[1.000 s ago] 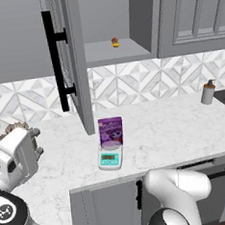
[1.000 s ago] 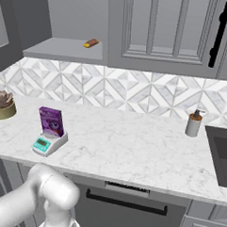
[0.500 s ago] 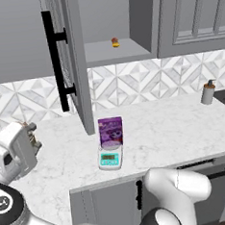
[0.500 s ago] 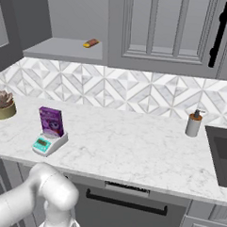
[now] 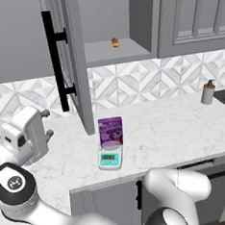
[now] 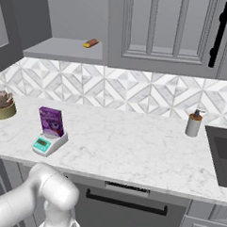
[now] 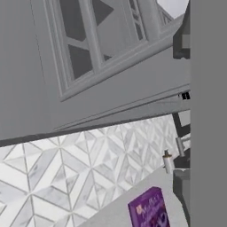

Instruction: Pick the cereal and place it on the digital scale for weighing, and close the cabinet.

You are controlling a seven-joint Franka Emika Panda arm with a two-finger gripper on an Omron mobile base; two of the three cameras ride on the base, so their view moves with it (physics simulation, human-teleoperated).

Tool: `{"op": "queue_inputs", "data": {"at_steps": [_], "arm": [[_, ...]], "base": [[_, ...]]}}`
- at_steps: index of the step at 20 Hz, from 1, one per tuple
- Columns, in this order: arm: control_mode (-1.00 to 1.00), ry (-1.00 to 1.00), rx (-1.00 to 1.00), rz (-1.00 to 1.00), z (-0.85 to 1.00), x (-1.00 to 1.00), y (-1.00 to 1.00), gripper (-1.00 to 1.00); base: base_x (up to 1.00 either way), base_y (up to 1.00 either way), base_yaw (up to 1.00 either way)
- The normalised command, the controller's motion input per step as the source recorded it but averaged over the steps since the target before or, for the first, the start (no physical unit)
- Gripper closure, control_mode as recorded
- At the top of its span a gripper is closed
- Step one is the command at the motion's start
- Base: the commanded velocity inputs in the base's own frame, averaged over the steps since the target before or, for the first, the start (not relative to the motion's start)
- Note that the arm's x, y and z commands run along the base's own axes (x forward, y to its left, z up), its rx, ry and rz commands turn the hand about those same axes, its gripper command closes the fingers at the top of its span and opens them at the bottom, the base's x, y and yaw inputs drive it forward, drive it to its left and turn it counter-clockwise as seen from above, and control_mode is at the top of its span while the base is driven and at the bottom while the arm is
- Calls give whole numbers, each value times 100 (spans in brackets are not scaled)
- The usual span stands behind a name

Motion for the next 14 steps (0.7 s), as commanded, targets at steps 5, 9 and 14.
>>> {"op": "queue_inputs", "data": {"at_steps": [5,9,14], "arm": [[-100,0,0,0,23,1,-64,-100],[-100,0,0,0,23,0,-66,-100],[-100,0,0,0,28,-2,-79,-100]], "base": [[0,0,0],[0,0,0],[0,0,0]]}}
